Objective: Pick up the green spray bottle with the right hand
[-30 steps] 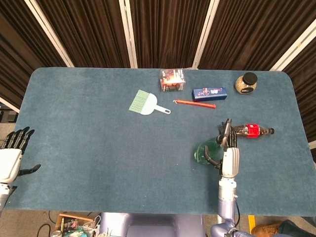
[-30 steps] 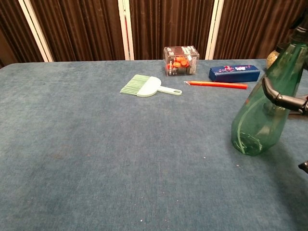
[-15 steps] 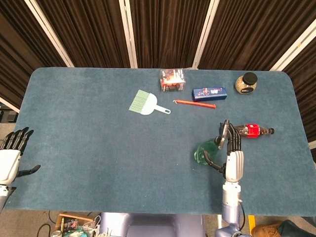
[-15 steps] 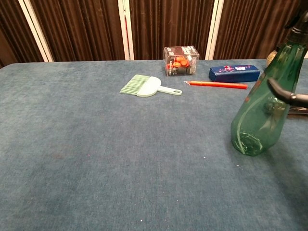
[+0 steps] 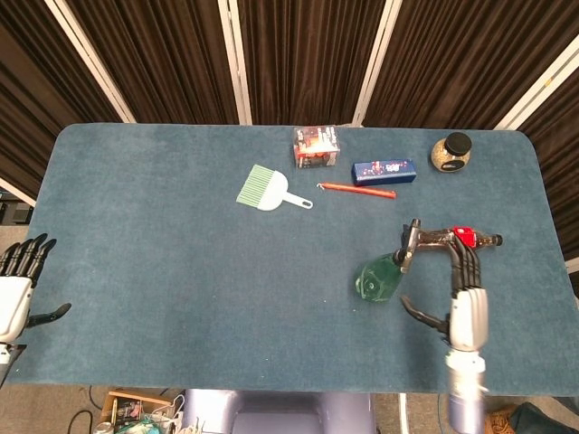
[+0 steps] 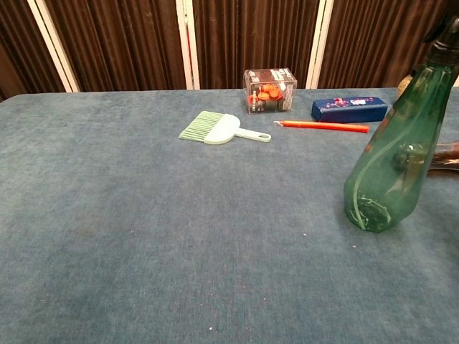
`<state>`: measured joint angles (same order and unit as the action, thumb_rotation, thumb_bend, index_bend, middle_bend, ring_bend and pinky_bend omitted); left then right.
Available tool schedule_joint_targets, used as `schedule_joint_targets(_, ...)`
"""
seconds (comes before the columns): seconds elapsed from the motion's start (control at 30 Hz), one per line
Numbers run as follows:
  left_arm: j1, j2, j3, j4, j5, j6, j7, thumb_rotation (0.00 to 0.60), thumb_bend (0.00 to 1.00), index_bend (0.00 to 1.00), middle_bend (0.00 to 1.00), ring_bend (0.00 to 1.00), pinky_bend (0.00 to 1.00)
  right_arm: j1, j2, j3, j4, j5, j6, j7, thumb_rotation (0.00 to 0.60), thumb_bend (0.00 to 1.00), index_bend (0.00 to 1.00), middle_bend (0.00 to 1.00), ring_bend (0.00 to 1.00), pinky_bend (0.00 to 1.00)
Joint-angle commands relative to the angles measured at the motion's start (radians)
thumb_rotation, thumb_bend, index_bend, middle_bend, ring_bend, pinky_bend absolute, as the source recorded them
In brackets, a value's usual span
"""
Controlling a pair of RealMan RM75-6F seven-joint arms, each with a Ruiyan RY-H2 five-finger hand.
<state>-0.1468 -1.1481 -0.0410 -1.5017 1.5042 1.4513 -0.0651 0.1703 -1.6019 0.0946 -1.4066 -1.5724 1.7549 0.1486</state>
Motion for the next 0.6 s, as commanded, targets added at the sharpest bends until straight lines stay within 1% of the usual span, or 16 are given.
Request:
schedule_joint_targets(0.03, 0.000, 0.000, 0.003, -0.001, 0.003, -0.001, 0.000, 0.600, 0.04, 0.00, 0.00, 0.00, 0.00, -0.043, 0.179, -0.088, -0.096, 0.008, -0.096, -0.076, 0.600, 0.22, 0.00, 0.00, 0.00, 0.00)
schedule_joint_targets(0.13, -0.002, -0.001, 0.009, -0.003, 0.010, -0.008, 0.005, 0.600, 0.03, 0.00, 0.00, 0.00, 0.00, -0.051, 0.301, -0.103, -0.145, 0.067, -0.168, -0.155, 0.600, 0.22, 0.00, 0.00, 0.00, 0.00)
schedule_joint_targets(0.2, -0.004, -0.002, 0.012, -0.005, 0.012, -0.014, 0.009, 0.600, 0.03, 0.00, 0.00, 0.00, 0.00, -0.063, 0.368, -0.090, -0.183, 0.146, -0.195, -0.263, 0.600, 0.22, 0.00, 0.00, 0.00, 0.00)
schedule_joint_targets(0.27, -0.005, -0.004, 0.012, -0.007, 0.012, -0.016, 0.019, 0.600, 0.03, 0.00, 0.00, 0.00, 0.00, -0.083, 0.388, -0.048, -0.182, 0.216, -0.156, -0.381, 0.600, 0.23, 0.00, 0.00, 0.00, 0.00)
schedule_joint_targets(0.33, -0.004, -0.007, 0.012, -0.008, 0.011, -0.014, 0.029, 0.600, 0.03, 0.00, 0.00, 0.00, 0.00, -0.100, 0.364, -0.010, -0.148, 0.259, -0.102, -0.449, 0.600, 0.23, 0.00, 0.00, 0.00, 0.00)
schedule_joint_targets(0.4, -0.001, -0.009, 0.012, -0.011, 0.011, -0.010, 0.034, 0.600, 0.03, 0.00, 0.00, 0.00, 0.00, -0.110, 0.354, 0.006, -0.141, 0.287, -0.105, -0.429, 0.600, 0.23, 0.00, 0.00, 0.00, 0.00)
schedule_joint_targets(0.5, 0.001, -0.015, 0.012, -0.010, 0.021, 0.002, 0.043, 0.600, 0.02, 0.00, 0.00, 0.00, 0.00, -0.113, 0.391, 0.003, -0.163, 0.286, -0.143, -0.371, 0.600, 0.23, 0.00, 0.00, 0.00, 0.00)
schedule_joint_targets(0.6, -0.001, -0.019, 0.017, -0.010, 0.030, 0.000, 0.043, 0.600, 0.01, 0.00, 0.00, 0.00, 0.00, -0.120, 0.406, 0.001, -0.171, 0.282, -0.152, -0.360, 0.600, 0.23, 0.00, 0.00, 0.00, 0.00)
